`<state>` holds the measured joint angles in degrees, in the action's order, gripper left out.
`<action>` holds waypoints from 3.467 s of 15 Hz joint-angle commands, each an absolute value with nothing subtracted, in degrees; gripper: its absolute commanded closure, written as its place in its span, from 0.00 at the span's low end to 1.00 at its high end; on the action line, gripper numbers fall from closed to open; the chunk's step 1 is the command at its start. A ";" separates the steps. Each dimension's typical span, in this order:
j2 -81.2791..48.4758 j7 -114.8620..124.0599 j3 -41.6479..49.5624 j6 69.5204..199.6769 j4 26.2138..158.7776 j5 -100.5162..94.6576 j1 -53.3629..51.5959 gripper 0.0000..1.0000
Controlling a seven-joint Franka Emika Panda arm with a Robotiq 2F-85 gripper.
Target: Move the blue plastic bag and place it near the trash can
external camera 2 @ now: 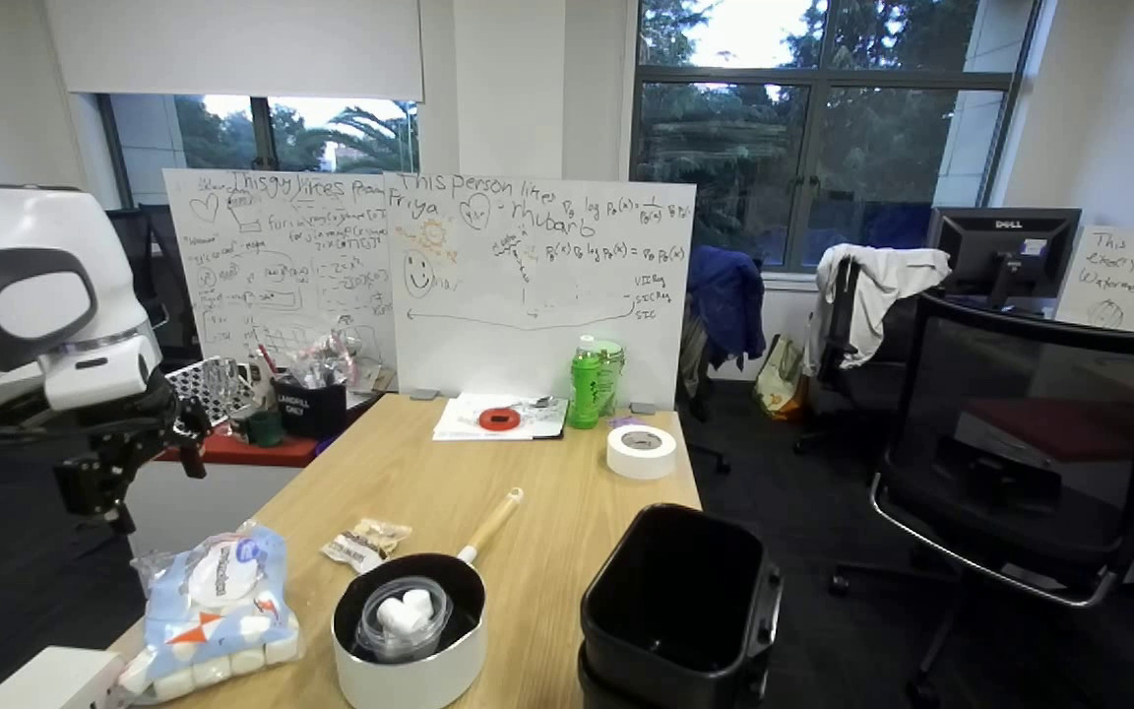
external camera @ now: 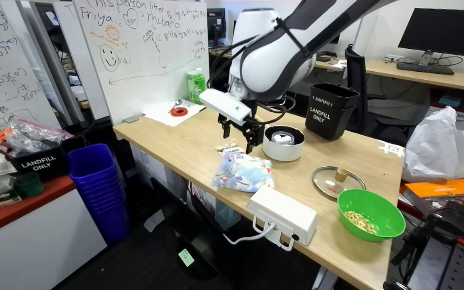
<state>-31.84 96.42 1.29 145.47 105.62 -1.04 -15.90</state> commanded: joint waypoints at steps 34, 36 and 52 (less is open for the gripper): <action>-50.83 120.44 8.60 142.01 86.00 -3.79 -21.94 1.00; -50.69 120.36 8.46 142.44 86.07 -3.65 -21.80 1.00; -39.86 116.94 3.27 154.02 91.87 5.58 -13.86 1.00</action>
<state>-43.07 118.88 5.87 150.75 87.72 3.31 -16.23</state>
